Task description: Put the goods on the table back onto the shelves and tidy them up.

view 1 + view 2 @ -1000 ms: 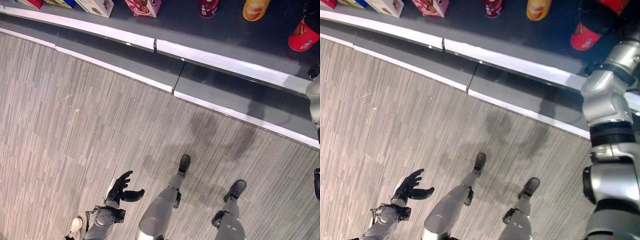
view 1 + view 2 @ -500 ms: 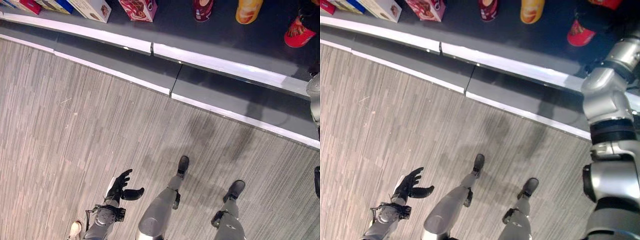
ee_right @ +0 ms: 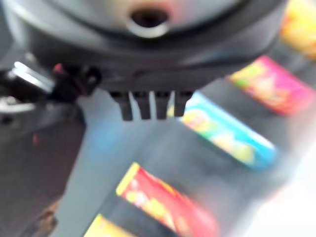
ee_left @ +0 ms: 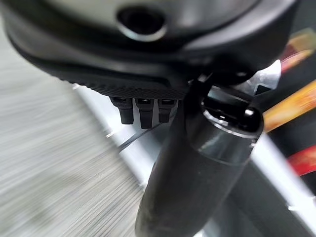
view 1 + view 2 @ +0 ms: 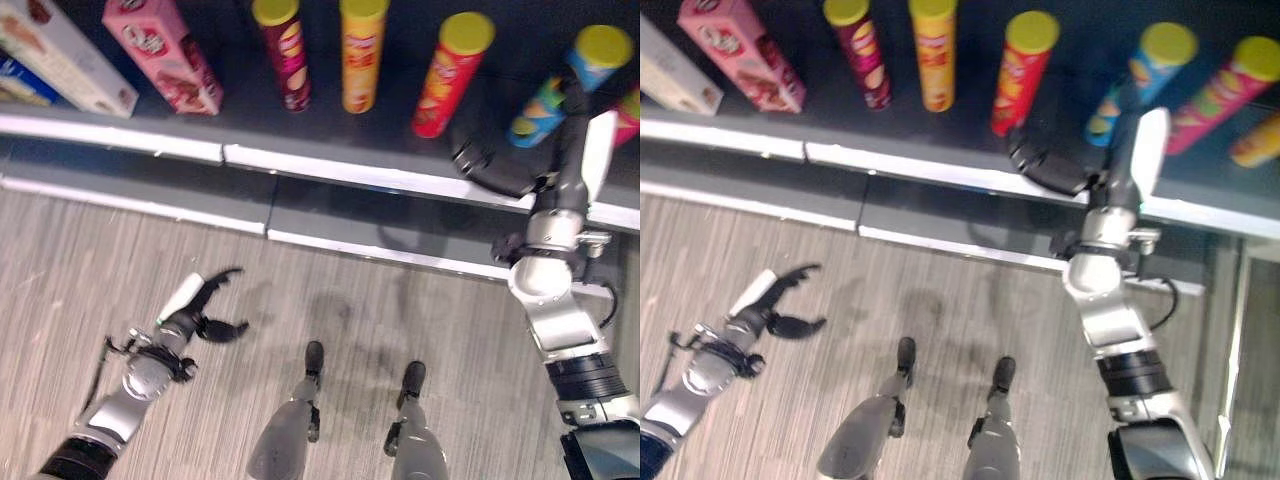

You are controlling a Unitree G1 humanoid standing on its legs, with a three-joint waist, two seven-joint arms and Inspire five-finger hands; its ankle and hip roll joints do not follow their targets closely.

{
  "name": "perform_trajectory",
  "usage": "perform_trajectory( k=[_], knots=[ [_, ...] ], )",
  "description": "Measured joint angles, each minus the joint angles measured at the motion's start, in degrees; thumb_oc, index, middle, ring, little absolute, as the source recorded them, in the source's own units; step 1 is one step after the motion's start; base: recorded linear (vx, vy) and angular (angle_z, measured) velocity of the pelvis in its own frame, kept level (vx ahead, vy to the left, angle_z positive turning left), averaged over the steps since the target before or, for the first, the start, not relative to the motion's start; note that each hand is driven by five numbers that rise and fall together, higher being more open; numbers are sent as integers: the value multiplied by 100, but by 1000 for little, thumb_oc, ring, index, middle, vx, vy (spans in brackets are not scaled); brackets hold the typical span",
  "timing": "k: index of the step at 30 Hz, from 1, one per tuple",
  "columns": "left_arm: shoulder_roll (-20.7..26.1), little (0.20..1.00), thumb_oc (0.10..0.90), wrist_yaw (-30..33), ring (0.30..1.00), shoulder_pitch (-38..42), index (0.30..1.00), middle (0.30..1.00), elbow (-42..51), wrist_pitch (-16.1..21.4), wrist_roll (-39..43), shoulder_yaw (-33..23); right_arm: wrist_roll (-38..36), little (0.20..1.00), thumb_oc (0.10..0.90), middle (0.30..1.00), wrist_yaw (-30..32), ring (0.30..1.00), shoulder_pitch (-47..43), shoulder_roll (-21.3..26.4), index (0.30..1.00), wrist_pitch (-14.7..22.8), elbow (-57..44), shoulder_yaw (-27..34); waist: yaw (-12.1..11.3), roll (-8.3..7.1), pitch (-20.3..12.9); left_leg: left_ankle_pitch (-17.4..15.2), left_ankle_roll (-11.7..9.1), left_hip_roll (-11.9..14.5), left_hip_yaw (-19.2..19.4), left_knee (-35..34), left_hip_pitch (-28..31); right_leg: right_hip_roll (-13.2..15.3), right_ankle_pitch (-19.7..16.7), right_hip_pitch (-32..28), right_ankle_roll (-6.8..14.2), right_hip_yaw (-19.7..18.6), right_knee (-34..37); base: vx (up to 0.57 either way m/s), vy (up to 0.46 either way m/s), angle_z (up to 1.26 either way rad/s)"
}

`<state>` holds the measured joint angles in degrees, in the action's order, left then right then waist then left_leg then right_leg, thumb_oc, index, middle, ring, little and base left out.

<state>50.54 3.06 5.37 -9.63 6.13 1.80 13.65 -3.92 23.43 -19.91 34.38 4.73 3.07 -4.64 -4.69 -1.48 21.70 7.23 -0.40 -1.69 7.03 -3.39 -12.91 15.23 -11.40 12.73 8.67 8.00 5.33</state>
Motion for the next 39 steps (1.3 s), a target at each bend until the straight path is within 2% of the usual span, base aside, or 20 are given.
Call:
perform_trajectory(
  k=[5,6,7,9,10,11,12,13,15,16,19,24,27,28,30,31,34,36,37,39],
  knots=[
    [-413,900,800,-133,900,-437,900,900,-631,-45,-234,-516,-578,900,800,900,-912,900,1407,-609,900,90,-80,54,467,-435,-285,-252,73,116,921,123,470,-102,-286,78,-158,53,10,-24,8,-98],
    [-592,900,800,-133,900,-620,900,900,-758,-58,-243,-565,-616,900,800,900,-955,900,1508,-658,900,88,-10,56,491,-493,-308,-315,76,173,1193,140,610,-64,-52,72,-327,448,51,-39,-9,-134],
    [-808,900,800,-142,900,-756,900,900,-858,-124,-242,-560,-630,900,800,900,-958,900,1515,-658,900,80,135,63,504,-440,-317,-360,74,336,1295,169,712,-46,294,11,-192,878,37,-43,-25,-122],
    [-1291,900,800,-228,900,-855,900,900,-1071,-151,-235,-526,-664,900,800,900,-960,900,1710,-646,900,66,195,229,559,-187,-406,-382,-44,746,1470,189,767,-43,349,-129,-336,1848,-206,-7,-75,-101],
    [-1745,900,800,-245,900,-1032,900,900,-1304,-156,-191,-722,-666,900,800,900,-1011,900,1752,-649,900,49,251,262,327,-127,-421,-330,-123,1061,1839,81,1055,151,357,-384,-310,2559,-517,-2,-171,-127],
    [-1954,900,800,-228,900,-1118,900,900,-1502,-180,-178,-830,-666,900,800,900,-1031,900,1766,-650,900,49,249,276,185,-157,-473,-331,-144,1177,1945,78,1172,287,316,-576,-319,2795,-509,53,-260,-140],
    [-2005,900,800,-239,900,-1378,900,900,-1680,-274,-179,-913,-653,900,800,900,-1067,900,1787,-653,900,60,173,309,122,-422,-690,-260,-380,1179,1947,83,1239,534,-271,-901,-294,2805,-380,106,-250,-83],
    [-2204,900,800,-224,900,-1398,900,900,-1880,-298,-175,-1039,-629,900,800,900,-1070,900,1786,-638,900,60,81,444,53,-401,-728,-182,-505,1287,2013,85,1266,368,-47,-987,-27,2747,-197,158,-223,-56],
    [-2640,900,800,-250,900,-1559,900,900,-2085,-453,-174,-971,-607,900,800,900,-1050,900,1740,-554,900,45,49,934,60,2,-829,-66,-558,1670,1968,346,1162,0,-29,-1023,-228,2708,-101,123,-179,-30],
    [-2773,900,800,-256,900,-1649,900,900,-2112,-454,-177,-904,-600,900,800,900,-968,900,1767,-480,900,12,50,1132,117,9,-844,-206,-572,1693,1836,400,1086,16,-13,-1052,-252,2649,-97,133,-223,-18],
    [-3070,900,800,-261,900,-1952,900,900,-2227,-470,-177,-764,-553,900,800,900,-792,900,1833,111,900,-36,52,1672,397,460,-1107,40,-900,1683,1838,-99,1423,-280,145,-1233,-191,2597,-45,119,-227,-17],
    [-2939,900,800,-111,900,-1485,900,900,-2968,-498,-175,-1037,-526,900,800,900,-667,900,1942,113,900,-21,-220,1849,761,117,-1202,51,-921,2097,1781,328,1585,-643,405,-1372,-183,2221,-7,156,-345,-37],
    [-2907,900,800,-92,900,-1410,900,900,-3316,-523,-173,-1098,-546,900,800,900,-677,900,1891,111,900,92,-673,1836,790,96,-1252,180,-780,2681,1678,1168,1562,-1098,657,-1404,-430,1830,-54,175,-354,-85],
    [-2905,900,800,-88,900,-1541,900,900,-3304,-522,-170,-1090,-548,900,800,900,-594,900,1814,217,900,208,-830,1863,709,7,-1254,473,-741,2763,1048,1953,1224,-1235,604,-1392,-833,1478,-36,85,-176,-107],
    [-2972,900,800,-77,900,-1563,900,900,-3174,-499,-123,-1068,-546,900,800,900,-540,900,1736,485,900,216,-855,1883,556,-316,-1132,-557,-863,1936,-19,2396,604,-930,640,-1273,-927,1121,-7,135,-53,-110],
    [-3178,900,800,-82,900,-1525,900,900,-3328,-505,-56,-899,-539,900,800,900,-540,900,1657,676,900,202,-804,1914,397,-366,-1072,-867,-675,1087,-136,1599,366,-845,630,-1306,-872,924,41,159,39,-107],
    [-3253,900,800,-86,900,-1320,900,900,-3576,-353,25,-673,-532,900,800,900,-365,900,1557,696,900,221,-620,1879,303,-178,-1088,-710,-522,200,-307,951,-270,-865,915,-1361,-859,870,48,155,31,-72],
    [-3275,900,800,-85,900,-1218,900,900,-3827,-408,16,-664,-533,900,800,900,-323,900,1240,709,900,199,-350,1704,85,170,-1105,-679,-593,28,-377,502,-448,-1010,1004,-1487,-708,890,48,232,101,-132],
    [-3290,900,800,-76,900,-1372,900,900,-3874,-408,15,-699,-529,900,800,900,-321,900,1241,705,900,201,-357,1659,77,315,-1129,-512,-349,80,-457,536,-367,-1092,1073,-1637,-582,845,48,230,140,-74],
    [-3287,900,800,-14,900,-1452,900,900,-4167,-459,15,-711,-480,900,800,900,-338,900,1241,774,900,197,-378,1491,132,160,-1159,-440,-298,-181,-265,346,66,-860,1355,-1870,-307,405,41,176,172,-61]
  ],
)
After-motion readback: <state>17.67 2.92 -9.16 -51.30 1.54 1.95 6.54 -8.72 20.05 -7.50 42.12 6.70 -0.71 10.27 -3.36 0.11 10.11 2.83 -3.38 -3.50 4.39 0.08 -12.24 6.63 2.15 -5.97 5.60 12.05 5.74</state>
